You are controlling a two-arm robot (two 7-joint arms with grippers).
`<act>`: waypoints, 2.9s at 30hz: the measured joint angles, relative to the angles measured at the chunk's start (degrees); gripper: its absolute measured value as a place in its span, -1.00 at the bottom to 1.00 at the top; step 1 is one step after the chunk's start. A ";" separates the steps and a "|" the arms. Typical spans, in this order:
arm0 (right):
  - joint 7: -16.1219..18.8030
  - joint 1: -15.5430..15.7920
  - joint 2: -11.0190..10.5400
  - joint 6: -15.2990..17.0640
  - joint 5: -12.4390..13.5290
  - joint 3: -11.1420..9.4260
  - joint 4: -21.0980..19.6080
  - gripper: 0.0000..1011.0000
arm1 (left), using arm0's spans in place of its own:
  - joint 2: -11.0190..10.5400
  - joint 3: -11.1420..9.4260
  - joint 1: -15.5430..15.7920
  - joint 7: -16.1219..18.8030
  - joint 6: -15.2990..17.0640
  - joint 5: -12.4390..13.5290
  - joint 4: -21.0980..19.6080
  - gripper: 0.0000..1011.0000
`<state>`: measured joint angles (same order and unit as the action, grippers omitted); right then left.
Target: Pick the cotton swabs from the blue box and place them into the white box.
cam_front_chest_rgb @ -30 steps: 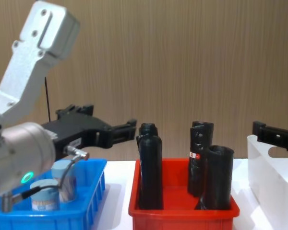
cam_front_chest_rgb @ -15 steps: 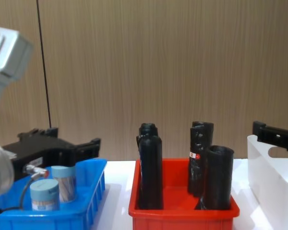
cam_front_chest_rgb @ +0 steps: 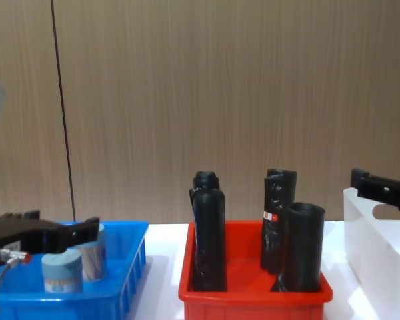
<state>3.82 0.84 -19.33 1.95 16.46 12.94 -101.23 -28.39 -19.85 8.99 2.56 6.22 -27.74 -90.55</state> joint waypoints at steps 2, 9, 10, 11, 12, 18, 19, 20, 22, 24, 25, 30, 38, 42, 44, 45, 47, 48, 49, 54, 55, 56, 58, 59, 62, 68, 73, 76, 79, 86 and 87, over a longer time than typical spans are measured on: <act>0.00 0.00 0.00 0.00 0.00 0.00 0.00 0.98 | 0.00 0.28 0.14 0.52 0.79 -0.76 0.49 0.98; 0.00 0.00 0.00 0.00 0.00 0.00 0.00 0.98 | 0.32 0.86 0.89 1.58 3.10 -2.10 1.83 0.98; 0.00 0.00 0.00 0.00 0.00 0.00 0.00 0.98 | 0.46 1.01 1.19 1.75 3.74 -2.32 2.25 0.98; 0.00 0.00 0.00 0.00 0.00 0.00 0.00 0.98 | 0.53 1.08 1.34 1.86 4.16 -2.44 2.46 0.98; 0.00 0.00 0.00 0.00 0.00 0.00 0.00 0.98 | 0.67 1.17 1.64 1.98 4.84 -2.59 2.86 0.98; 0.00 0.00 0.00 0.00 0.00 0.00 0.00 0.98 | 1.39 1.53 3.23 2.11 7.40 -2.74 4.84 0.98; 0.00 0.00 0.00 0.00 0.00 0.00 0.00 0.98 | 1.48 1.56 3.41 2.11 7.68 -2.74 5.07 0.98; 0.00 0.00 0.00 0.00 0.00 0.00 0.00 0.98 | 1.57 1.58 3.63 2.11 7.96 -2.74 5.32 0.98; 0.00 0.00 0.00 0.00 0.00 0.00 0.00 0.98 | 1.89 1.66 4.21 2.05 8.87 -2.69 6.06 0.98; 0.00 0.00 0.00 0.00 0.00 0.00 0.00 0.98 | 2.14 1.70 4.69 1.93 9.37 -2.62 6.66 0.98; 0.00 0.00 0.00 0.00 0.00 0.00 0.00 0.98 | 2.40 1.71 5.13 1.77 9.79 -2.53 7.22 0.98; 0.00 0.00 0.00 0.00 0.00 0.00 0.00 0.98 | 3.16 1.73 6.47 1.14 10.96 -2.23 8.95 0.98; 0.00 0.00 0.00 0.00 0.00 0.00 0.00 0.98 | 4.66 1.66 8.86 -0.33 12.09 -1.86 12.36 0.98; 0.00 0.00 0.00 0.00 0.00 0.00 0.00 0.98 | 5.25 1.56 9.74 -0.95 12.35 -1.70 13.81 0.98; 0.00 0.00 0.00 0.00 0.00 0.00 0.00 0.98 | 5.56 1.51 10.17 -1.26 12.46 -1.58 14.55 0.98; 0.00 0.00 0.00 0.00 0.00 0.00 0.00 0.98 | 5.69 1.49 10.36 -1.35 12.49 -1.55 14.86 0.98; 0.00 0.00 0.00 0.00 0.00 0.00 0.00 0.98 | 5.98 1.45 10.74 -1.63 12.56 -1.41 15.54 0.98; 0.00 0.00 0.00 0.00 0.00 0.00 0.00 0.98 | 6.07 1.43 10.86 -1.70 12.58 -1.38 15.75 0.98; 0.00 0.00 0.00 0.00 0.00 0.00 0.00 0.98 | 6.25 1.41 11.12 -1.85 12.63 -1.32 16.22 0.98; 0.00 0.00 0.00 0.00 0.00 0.00 0.00 0.98 | 6.68 1.35 11.70 -2.23 12.71 -1.10 17.27 0.98; 0.00 0.00 0.00 0.00 0.00 0.00 0.00 0.98 | 6.74 1.34 11.77 -2.29 12.71 -1.07 17.42 0.98; 0.00 0.00 0.00 0.00 0.00 0.00 0.00 0.98 | 6.84 1.33 11.92 -2.39 12.72 -1.00 17.69 0.95; 0.00 0.00 0.00 0.00 0.00 0.00 0.00 0.98 | 6.98 1.32 12.11 -2.56 12.75 -0.89 18.07 0.86; 0.00 0.00 0.00 0.00 0.00 0.00 0.00 0.98 | 6.98 1.32 12.11 -2.56 12.75 -0.89 18.07 0.86; 0.00 0.00 0.00 0.00 0.00 0.00 0.00 0.98 | 7.15 1.30 12.29 -2.73 12.75 -0.71 18.42 0.74; 0.00 0.00 0.00 0.00 0.00 0.00 0.00 0.98 | 7.31 1.29 12.36 -2.82 12.37 -0.39 18.72 0.38; 0.00 0.00 0.00 0.00 0.00 0.00 0.00 0.98 | 7.31 1.31 12.09 -2.82 11.82 -0.03 18.57 0.30; 0.00 0.00 0.00 0.00 0.00 0.00 0.00 0.98 | 7.19 1.34 11.80 -2.86 11.40 0.27 18.11 0.30; 0.00 0.00 0.00 0.00 0.00 0.00 0.00 0.98 | 6.93 1.39 11.37 -3.08 10.68 0.77 17.24 0.30; 0.00 0.00 0.00 0.00 0.00 0.00 0.00 0.98 | 5.79 1.60 9.85 -4.32 8.82 1.96 13.73 0.30; 0.00 0.00 0.00 0.00 0.00 0.00 0.00 0.98 | 5.62 1.64 9.67 -4.53 8.63 2.06 13.24 0.30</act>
<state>3.83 0.84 -19.33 1.95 16.46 12.94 -101.23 -22.77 -18.21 18.66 -1.97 14.85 -25.68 -77.31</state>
